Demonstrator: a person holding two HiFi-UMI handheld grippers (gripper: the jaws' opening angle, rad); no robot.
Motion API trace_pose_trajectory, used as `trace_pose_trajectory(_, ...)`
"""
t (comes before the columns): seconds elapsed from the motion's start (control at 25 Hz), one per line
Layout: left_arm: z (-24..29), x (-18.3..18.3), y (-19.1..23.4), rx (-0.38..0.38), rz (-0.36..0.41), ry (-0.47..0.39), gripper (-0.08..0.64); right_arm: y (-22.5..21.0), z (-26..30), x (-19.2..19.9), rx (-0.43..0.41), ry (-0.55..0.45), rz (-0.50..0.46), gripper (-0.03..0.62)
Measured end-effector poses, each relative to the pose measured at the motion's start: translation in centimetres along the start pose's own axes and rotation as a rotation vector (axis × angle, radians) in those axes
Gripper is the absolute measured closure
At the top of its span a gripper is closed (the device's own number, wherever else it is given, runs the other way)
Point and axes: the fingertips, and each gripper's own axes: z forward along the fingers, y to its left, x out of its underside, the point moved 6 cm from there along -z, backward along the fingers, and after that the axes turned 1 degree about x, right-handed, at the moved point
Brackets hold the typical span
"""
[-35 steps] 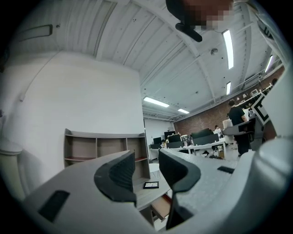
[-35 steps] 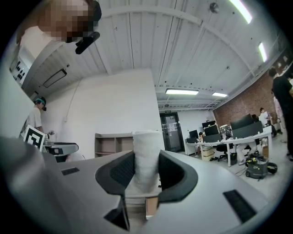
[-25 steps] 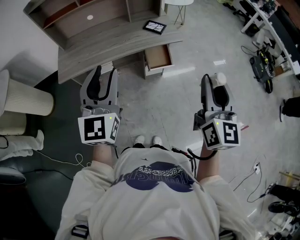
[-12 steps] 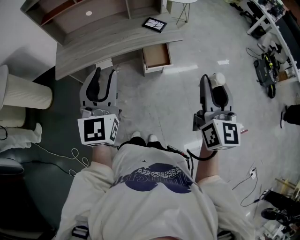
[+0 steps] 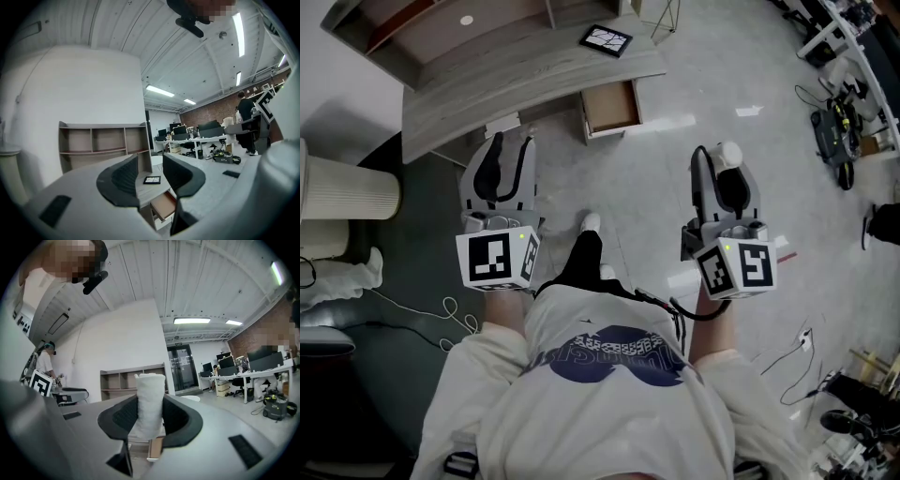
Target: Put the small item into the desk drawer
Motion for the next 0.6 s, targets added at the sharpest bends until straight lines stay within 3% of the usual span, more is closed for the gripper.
trace_pose_trajectory(0.6,13.6,-0.3,7.7,0.076,-0.035,-0.062,0.414,0.4,12.6,0.7,0.043,0.051,-0.042,0.457)
